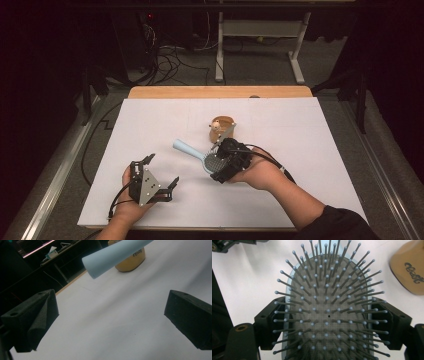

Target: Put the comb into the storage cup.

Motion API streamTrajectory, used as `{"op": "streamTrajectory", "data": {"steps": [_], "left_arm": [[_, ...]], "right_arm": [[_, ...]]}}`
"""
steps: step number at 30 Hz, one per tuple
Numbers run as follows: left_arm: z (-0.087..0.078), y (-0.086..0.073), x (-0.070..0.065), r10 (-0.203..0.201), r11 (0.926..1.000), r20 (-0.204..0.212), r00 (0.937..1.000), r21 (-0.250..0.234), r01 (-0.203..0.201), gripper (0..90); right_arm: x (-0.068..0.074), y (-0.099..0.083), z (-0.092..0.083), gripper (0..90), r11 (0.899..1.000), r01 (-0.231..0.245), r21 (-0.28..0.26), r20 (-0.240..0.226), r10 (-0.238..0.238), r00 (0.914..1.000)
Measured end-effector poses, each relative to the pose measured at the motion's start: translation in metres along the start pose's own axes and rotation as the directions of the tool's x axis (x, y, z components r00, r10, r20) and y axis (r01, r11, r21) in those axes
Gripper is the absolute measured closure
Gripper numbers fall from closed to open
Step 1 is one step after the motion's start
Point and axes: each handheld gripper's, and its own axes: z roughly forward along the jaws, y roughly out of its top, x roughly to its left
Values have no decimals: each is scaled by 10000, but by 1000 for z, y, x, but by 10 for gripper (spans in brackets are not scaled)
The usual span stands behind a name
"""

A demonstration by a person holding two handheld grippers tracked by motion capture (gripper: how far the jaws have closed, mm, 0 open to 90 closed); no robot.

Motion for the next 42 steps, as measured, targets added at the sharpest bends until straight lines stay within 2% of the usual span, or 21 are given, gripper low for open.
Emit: {"op": "streamTrajectory", "data": {"steps": [6, 17, 19, 24, 33, 37, 42], "left_arm": [[0, 3, -6, 671, 9977, -135, 9977, 11, -671, 2], [2, 4, -12, 1613, 9866, -350, 9863, 320, -1602, 12], [2, 4, -14, 1942, 9803, -426, 9800, 454, -1923, 15], [3, 5, -17, 2455, 9679, -507, 9681, 675, -2420, 27], [2, 10, -23, 3044, 9518, -650, 9503, 604, -3007, 58], [2, 12, -26, 3418, 9392, -730, 9369, 618, -3378, 65], [3, 13, -30, 3639, 9306, -706, 9288, 697, -3593, 69]], "right_arm": [[6, 6, 7, 206, 9997, 218, 120, -75, -217, 9997], [9, 12, 12, 206, 9991, 393, 163, -223, -390, 9990], [10, 13, 13, 207, 9990, 400, 192, -231, -395, 9990], [12, 16, 15, 206, 9985, 513, 199, -269, -508, 9983], [16, 20, 20, 207, 9973, 694, 237, -289, -687, 9972], [19, 22, 23, 207, 9959, 844, 317, -357, -833, 9959], [22, 25, 25, 207, 9954, 902, 312, -441, -887, 9951]]}}
